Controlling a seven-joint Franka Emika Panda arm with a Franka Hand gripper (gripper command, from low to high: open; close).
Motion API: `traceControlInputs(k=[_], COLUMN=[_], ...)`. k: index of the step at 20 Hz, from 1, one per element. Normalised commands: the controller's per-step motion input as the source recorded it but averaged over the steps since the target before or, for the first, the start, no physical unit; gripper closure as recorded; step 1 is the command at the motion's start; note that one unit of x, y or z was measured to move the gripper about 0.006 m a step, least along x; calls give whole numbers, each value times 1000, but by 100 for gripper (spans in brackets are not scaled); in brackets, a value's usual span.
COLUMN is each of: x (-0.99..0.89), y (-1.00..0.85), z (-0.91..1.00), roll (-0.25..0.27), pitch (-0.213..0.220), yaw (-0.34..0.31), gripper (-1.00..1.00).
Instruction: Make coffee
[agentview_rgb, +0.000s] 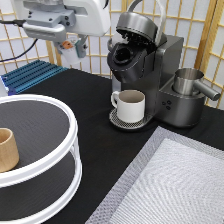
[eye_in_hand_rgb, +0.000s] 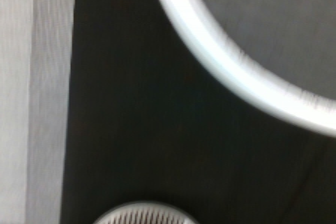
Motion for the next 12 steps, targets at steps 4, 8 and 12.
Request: traceControlInputs(k=[4,8,12], x=[238,270,314], y=[426,472,387], z=[565,609,378], roll=[236,219,214], pitch=[25,56,89], yaw=[-45,-38,-44], gripper=[100,100,100])
